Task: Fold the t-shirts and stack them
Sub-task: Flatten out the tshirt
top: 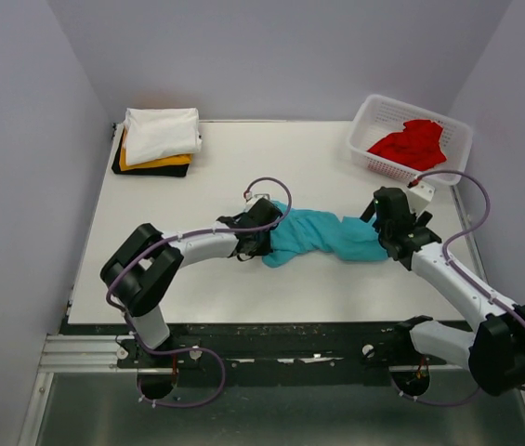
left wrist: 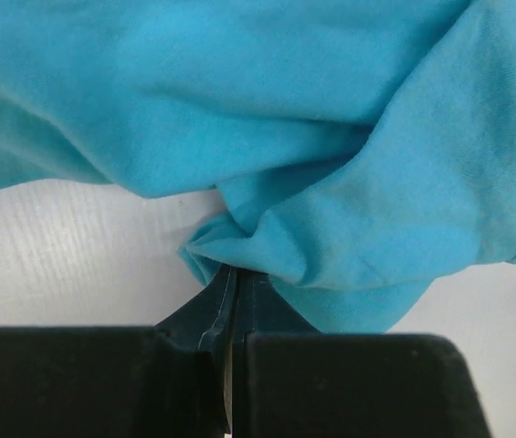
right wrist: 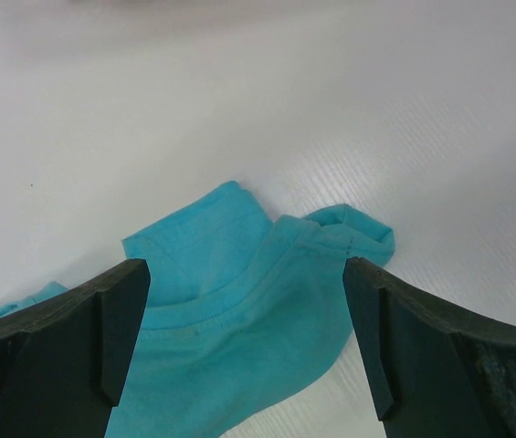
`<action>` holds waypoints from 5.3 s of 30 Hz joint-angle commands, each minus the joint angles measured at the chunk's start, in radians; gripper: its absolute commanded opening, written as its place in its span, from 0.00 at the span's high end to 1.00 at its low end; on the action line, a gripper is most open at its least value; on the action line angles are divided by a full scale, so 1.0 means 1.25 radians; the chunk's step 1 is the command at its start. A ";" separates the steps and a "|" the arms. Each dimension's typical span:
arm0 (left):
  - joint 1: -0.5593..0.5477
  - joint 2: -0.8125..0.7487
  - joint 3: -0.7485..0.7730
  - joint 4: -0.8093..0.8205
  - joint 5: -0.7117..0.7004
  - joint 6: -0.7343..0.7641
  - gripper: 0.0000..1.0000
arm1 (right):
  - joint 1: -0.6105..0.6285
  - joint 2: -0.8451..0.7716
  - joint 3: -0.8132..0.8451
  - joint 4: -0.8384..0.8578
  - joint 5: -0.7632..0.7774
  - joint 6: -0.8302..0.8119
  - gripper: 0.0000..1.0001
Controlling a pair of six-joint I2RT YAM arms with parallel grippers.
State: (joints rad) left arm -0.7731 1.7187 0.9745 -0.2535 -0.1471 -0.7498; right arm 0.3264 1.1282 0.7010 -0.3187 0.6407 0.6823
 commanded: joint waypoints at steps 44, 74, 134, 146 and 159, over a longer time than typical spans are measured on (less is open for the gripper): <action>-0.017 -0.507 -0.274 -0.147 -0.249 -0.101 1.00 | -0.016 0.130 -0.038 -0.190 -0.212 0.147 0.41; -0.019 -0.902 0.091 0.043 -0.209 0.295 1.00 | -0.016 -0.187 0.488 -0.115 -0.272 -0.057 0.99; 0.339 -0.231 0.132 -0.045 0.164 0.092 0.02 | -0.016 0.217 0.196 0.105 -0.506 0.003 0.00; 0.236 -0.081 0.045 0.043 0.293 0.043 0.01 | -0.006 0.200 -0.056 0.156 -0.646 0.093 0.00; 0.162 -0.091 -0.197 0.165 0.388 -0.099 0.01 | -0.005 0.593 0.252 0.188 -0.575 0.074 0.00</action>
State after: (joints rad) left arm -0.4976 1.6108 0.8413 -0.0902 0.2745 -0.7719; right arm 0.3153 1.6650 0.8734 -0.0513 -0.1131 0.7963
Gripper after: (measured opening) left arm 0.983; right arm 0.998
